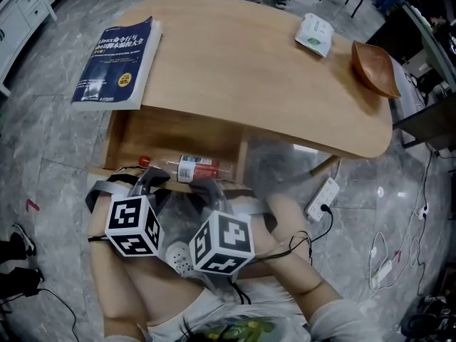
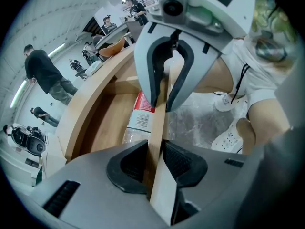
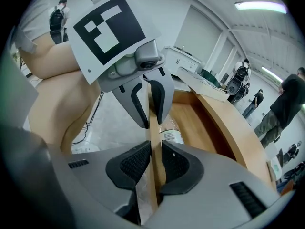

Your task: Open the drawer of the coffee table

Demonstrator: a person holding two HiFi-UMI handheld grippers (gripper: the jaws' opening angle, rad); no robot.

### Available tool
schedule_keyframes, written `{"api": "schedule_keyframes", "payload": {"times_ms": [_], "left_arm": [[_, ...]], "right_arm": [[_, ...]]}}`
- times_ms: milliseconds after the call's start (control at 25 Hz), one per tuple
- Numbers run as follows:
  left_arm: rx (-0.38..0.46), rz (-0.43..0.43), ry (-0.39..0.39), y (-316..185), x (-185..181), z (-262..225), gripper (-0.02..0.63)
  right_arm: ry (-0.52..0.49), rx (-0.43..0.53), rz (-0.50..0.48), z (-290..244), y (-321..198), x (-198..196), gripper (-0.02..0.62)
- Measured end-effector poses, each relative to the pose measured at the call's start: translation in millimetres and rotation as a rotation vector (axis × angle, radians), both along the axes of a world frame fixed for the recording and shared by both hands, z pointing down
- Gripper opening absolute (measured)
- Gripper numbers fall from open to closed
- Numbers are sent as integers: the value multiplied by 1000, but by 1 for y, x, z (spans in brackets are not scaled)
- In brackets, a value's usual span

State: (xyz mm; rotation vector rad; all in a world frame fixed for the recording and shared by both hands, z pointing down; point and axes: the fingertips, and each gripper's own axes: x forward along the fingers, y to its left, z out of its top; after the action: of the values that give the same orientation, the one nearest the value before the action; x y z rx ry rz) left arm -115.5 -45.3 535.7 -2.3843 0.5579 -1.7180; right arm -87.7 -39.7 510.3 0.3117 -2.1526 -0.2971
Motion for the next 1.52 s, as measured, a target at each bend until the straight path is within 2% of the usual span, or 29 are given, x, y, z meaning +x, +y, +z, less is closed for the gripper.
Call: {"api": "schedule_keyframes", "payload": {"times_ms": [200, 320, 480, 560, 640, 720, 840, 960, 1040, 1120, 1160, 1200, 1320, 1400, 1520], "left_arm": [[14, 9, 22, 2, 1, 0, 106], [-55, 29, 20, 21, 2, 6, 94], [-39, 28, 16, 27, 4, 9, 92], [-22, 24, 20, 28, 6, 10, 92], [-40, 27, 15, 37, 5, 16, 92], [-88, 41, -18, 54, 2, 29, 87], [-109, 59, -103, 66, -2, 42, 83], [-84, 3, -148, 63, -3, 45, 84], [-35, -75, -177, 65, 1, 45, 86], [27, -152, -172, 69, 2, 30, 94], [55, -178, -149, 70, 0, 17, 88], [77, -196, -109, 71, -2, 1, 11], [93, -224, 16, 72, -23, -40, 9], [126, -319, 133, 62, -40, -62, 9], [148, -479, 357, 53, -43, -74, 9]], "right_arm": [[5, -19, 3, 1, 2, 1, 78], [14, -57, -14, 7, 20, 0, 76], [-4, 22, 13, 9, 25, 4, 78], [0, -5, 5, 11, 27, 5, 77], [11, -55, -22, 16, 37, 4, 76], [22, -94, -48, 28, 54, 2, 73], [15, -77, -48, 42, 68, -3, 71], [6, -76, -45, 45, 67, -4, 71], [19, -80, -55, 46, 68, 0, 71], [51, -74, -75, 48, 68, 1, 69], [71, -73, -89, 49, 67, 0, 69], [89, -76, -104, 50, 67, -1, 69], [102, -99, -124, 54, 69, 0, 69], [87, -118, -111, 55, 67, 0, 69], [55, -171, -81, 54, 67, -2, 69]]}}
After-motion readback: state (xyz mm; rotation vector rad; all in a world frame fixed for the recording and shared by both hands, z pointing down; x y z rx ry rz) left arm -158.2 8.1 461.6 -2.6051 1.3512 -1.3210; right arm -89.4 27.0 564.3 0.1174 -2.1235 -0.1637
